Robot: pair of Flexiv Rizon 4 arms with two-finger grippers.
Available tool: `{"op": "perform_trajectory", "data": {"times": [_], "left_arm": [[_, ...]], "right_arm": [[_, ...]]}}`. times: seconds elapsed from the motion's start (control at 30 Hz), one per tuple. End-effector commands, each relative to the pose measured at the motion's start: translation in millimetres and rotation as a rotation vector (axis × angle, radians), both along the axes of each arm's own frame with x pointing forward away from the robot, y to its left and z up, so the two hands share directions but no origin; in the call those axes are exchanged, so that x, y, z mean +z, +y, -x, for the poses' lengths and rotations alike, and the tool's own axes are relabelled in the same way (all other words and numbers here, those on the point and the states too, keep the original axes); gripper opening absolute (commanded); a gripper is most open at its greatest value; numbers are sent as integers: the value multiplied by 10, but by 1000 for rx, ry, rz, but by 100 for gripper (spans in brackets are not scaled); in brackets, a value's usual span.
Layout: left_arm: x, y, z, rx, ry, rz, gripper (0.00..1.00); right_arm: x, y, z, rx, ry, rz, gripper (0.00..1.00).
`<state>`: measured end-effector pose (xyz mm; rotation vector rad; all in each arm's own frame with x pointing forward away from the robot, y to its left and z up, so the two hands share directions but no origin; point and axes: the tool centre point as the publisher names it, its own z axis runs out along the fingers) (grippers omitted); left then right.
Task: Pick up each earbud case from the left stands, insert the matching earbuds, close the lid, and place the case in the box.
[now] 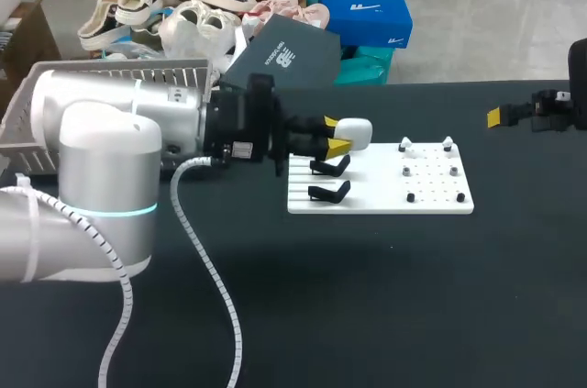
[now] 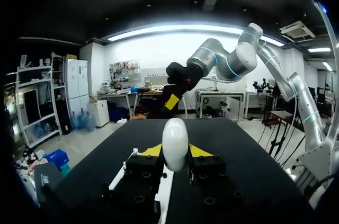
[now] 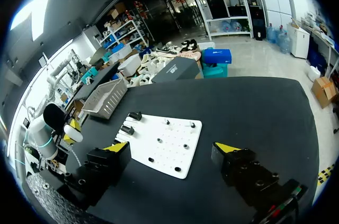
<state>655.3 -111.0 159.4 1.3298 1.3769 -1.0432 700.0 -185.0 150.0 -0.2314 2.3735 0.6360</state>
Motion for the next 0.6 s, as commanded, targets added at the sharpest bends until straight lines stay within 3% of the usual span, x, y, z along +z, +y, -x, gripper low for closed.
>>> {"op": "perform_trajectory", "data": {"times": [0.03, 0.6], "left_arm": [[-39, -58, -106, -79, 17, 1, 0], [-157, -122, -178, -117, 61, 30, 0]], "right_arm": [[0, 0, 0, 0, 0, 0, 100], [10, 47, 67, 16, -14, 14, 100]]}}
